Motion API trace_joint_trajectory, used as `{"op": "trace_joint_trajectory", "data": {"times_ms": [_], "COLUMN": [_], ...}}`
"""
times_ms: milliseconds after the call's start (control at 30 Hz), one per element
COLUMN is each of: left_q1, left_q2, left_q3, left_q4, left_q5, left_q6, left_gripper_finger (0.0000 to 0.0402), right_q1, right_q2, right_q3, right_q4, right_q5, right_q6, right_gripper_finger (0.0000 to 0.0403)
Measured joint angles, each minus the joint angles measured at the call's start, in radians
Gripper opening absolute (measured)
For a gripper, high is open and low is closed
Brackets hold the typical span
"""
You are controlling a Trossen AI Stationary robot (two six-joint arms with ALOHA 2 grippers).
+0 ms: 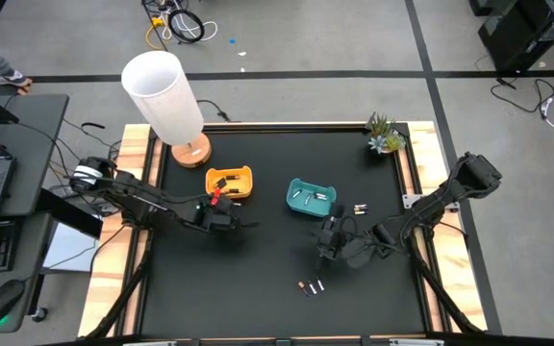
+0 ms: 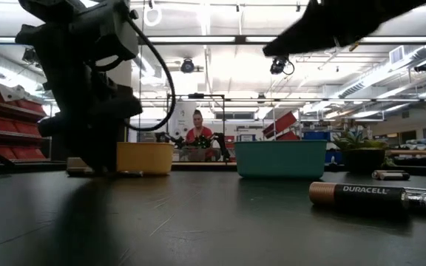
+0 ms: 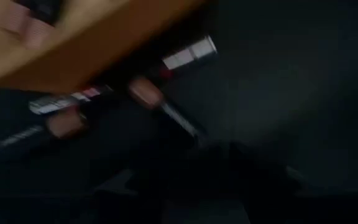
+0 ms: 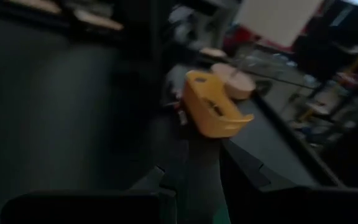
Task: Sort batteries
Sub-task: Put the black battery into the yellow bin
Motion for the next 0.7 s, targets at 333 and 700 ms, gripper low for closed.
{"op": "trace_joint_trajectory", "data": {"times_ms": [333, 700], "left_q1": [0.015, 0.02], "left_q2": [0.0, 0.108], "left_q3": [0.0, 0.007], "left_q4": [-0.005, 0.017], "left_q5": [-0.097, -0.104], "left_q6": [-0.307, -0.512], "left_gripper_finger": [0.0181, 0.0181], "right_q1": [0.011, 0.109], "right_q2": [0.0, 0.0], "right_q3": [-0.081, -0.133], "right_q4": [0.033, 0.045], "right_q5": [-0.188, -0.27], "right_q6": [-0.05, -0.057], "right_gripper_finger": [0.0077, 0.0077]}}
